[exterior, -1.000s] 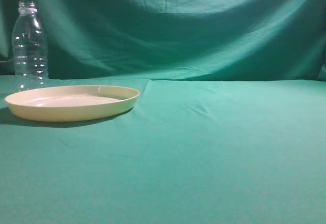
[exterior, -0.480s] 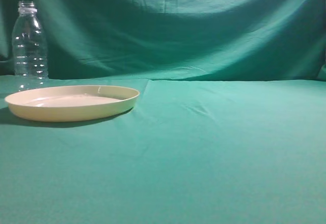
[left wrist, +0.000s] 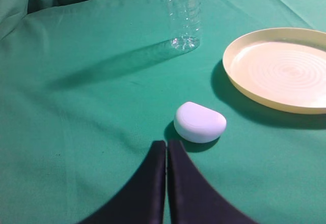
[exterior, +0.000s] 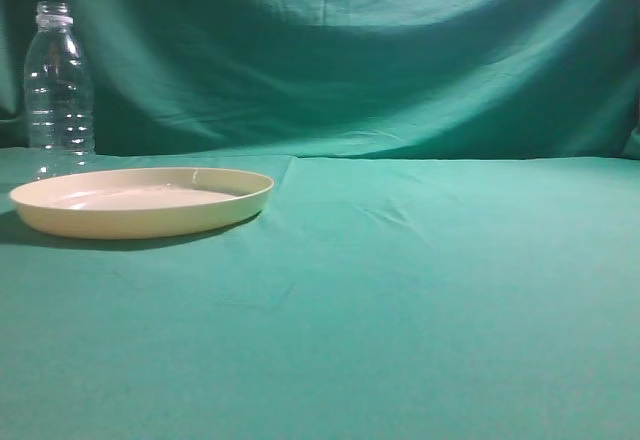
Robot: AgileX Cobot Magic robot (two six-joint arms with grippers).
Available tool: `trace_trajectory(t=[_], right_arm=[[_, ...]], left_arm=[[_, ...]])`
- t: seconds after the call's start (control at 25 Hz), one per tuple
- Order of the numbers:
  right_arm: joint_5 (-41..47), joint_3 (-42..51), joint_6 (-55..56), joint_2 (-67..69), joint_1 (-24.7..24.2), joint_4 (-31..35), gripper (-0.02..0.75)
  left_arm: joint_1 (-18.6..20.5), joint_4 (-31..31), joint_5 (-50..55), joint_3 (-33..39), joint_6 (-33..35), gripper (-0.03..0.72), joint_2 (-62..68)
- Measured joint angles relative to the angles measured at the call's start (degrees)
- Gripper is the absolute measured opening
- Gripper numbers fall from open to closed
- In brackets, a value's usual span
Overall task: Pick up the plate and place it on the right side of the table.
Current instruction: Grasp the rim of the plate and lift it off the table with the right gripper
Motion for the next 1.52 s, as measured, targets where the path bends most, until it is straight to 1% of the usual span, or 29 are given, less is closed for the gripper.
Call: trace_trajectory(t=[0.08, 0.16, 0.2, 0.24, 0.4, 0.44, 0.56, 0.64, 0.68, 0.72, 0.84, 0.92, 0.96, 1.0, 1.16, 1.2, 1.24, 1.36, 1.4, 1.44, 1.52], right_arm=[[2.7, -4.6, -0.3, 5.2, 3.5, -0.5, 0.000], [3.8, -8.8, 0.2, 10.0, 8.1, -2.3, 0.000], [4.1, -10.9, 1.4, 13.2, 11.5, -3.4, 0.000], [4.1, -13.2, 2.8, 15.5, 14.5, -5.2, 0.000], [5.2, -23.1, 8.2, 27.0, 23.7, -13.4, 0.000], [5.5, -25.8, 8.8, 29.9, 25.4, -14.7, 0.000], [5.8, -33.0, 9.0, 37.5, 29.0, -16.0, 0.000], [5.8, -37.2, 9.0, 41.8, 30.6, -16.3, 0.000], [5.8, -39.4, 9.0, 44.0, 31.1, -16.3, 0.050], [5.8, -41.5, 9.0, 45.8, 31.4, -16.3, 0.050], [5.9, -46.8, 9.1, 51.8, 31.5, -16.2, 0.202], [6.2, -49.6, 9.4, 55.5, 31.5, -16.3, 0.321], [6.2, -51.0, 9.3, 56.9, 31.5, -16.3, 0.370], [6.2, -52.3, 9.3, 58.2, 31.5, -16.3, 0.398], [6.2, -56.9, 9.3, 63.4, 31.5, -16.6, 0.398], [6.2, -58.2, 9.3, 64.7, 31.5, -16.7, 0.440], [6.2, -59.0, 9.3, 65.7, 31.5, -16.8, 0.424], [6.2, -61.1, 9.4, 68.1, 31.5, -16.9, 0.424], [6.2, -61.2, 9.4, 68.6, 31.5, -16.9, 0.359], [6.2, -61.3, 9.4, 69.1, 31.5, -16.9, 0.333], [6.2, -61.6, 9.4, 69.9, 31.5, -17.2, 0.255]], left_arm=[[0.0, 0.0, 0.0, 0.0, 0.0, 0.000, 0.0], [0.0, 0.0, 0.0, 0.0, 0.0, 0.000, 0.0], [0.0, 0.0, 0.0, 0.0, 0.0, 0.000, 0.0], [0.0, 0.0, 0.0, 0.0, 0.0, 0.000, 0.0], [0.0, 0.0, 0.0, 0.0, 0.0, 0.000, 0.0], [0.0, 0.0, 0.0, 0.0, 0.0, 0.000, 0.0], [0.0, 0.0, 0.0, 0.0, 0.0, 0.000, 0.0], [0.0, 0.0, 0.0, 0.0, 0.0, 0.000, 0.0], [0.0, 0.0, 0.0, 0.0, 0.0, 0.000, 0.0], [0.0, 0.0, 0.0, 0.0, 0.0, 0.000, 0.0], [0.0, 0.0, 0.0, 0.0, 0.0, 0.000, 0.0], [0.0, 0.0, 0.0, 0.0, 0.0, 0.000, 0.0], [0.0, 0.0, 0.0, 0.0, 0.0, 0.000, 0.0], [0.0, 0.0, 0.0, 0.0, 0.0, 0.000, 0.0], [0.0, 0.0, 0.0, 0.0, 0.0, 0.000, 0.0], [0.0, 0.0, 0.0, 0.0, 0.0, 0.000, 0.0], [0.0, 0.0, 0.0, 0.0, 0.0, 0.000, 0.0], [0.0, 0.0, 0.0, 0.0, 0.0, 0.000, 0.0], [0.0, 0.0, 0.0, 0.0, 0.0, 0.000, 0.0], [0.0, 0.0, 0.0, 0.0, 0.0, 0.000, 0.0], [0.0, 0.0, 0.0, 0.0, 0.0, 0.000, 0.0]])
